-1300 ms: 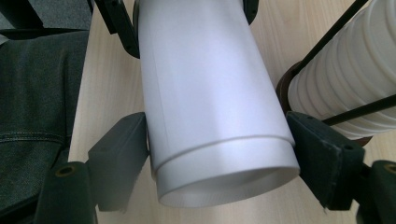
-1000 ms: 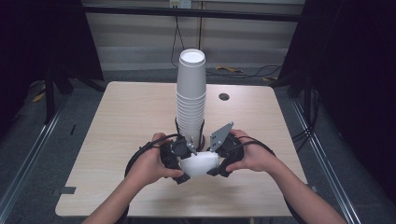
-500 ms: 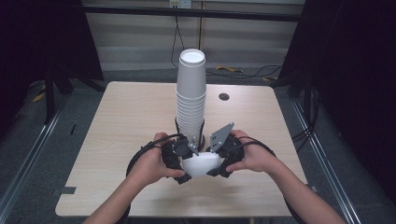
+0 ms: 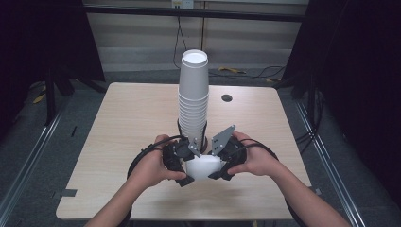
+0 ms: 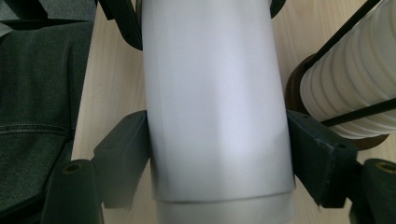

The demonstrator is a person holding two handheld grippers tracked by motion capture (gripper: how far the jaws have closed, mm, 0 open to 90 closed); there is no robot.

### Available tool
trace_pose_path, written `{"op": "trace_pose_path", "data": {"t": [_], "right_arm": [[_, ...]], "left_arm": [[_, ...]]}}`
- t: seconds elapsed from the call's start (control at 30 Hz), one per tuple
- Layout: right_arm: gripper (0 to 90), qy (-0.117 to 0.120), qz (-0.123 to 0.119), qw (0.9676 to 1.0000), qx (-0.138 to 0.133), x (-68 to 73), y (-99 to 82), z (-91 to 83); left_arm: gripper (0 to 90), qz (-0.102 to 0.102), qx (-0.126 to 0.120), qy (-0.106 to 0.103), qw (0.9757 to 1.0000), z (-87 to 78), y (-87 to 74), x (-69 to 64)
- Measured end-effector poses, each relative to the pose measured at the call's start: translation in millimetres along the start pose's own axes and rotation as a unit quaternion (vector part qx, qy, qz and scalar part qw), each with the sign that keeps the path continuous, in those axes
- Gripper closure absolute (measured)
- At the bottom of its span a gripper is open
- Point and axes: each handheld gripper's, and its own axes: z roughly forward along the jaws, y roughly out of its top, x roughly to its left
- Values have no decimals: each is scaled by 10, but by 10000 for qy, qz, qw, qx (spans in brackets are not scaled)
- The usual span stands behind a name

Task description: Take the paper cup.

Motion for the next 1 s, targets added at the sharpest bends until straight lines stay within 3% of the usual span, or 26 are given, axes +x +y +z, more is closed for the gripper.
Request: {"op": "trace_pose_path", "data": {"t": [0.2,0.53,0.8,1.0], "right_arm": [[255,18,108,9999,-24,0,-14,9],[257,-64,137,9998,95,-14,-85,30],[256,-113,327,9994,-46,-56,-220,-58],[255,-90,581,9969,-528,-81,-288,-155]], "left_arm": [[120,84,-190,37,9998,-13,-19,10],[151,-46,-438,29,9990,-96,-65,28],[151,-203,-652,-63,9976,-182,-177,79],[150,-391,-894,-136,9951,-167,-258,90]]}}
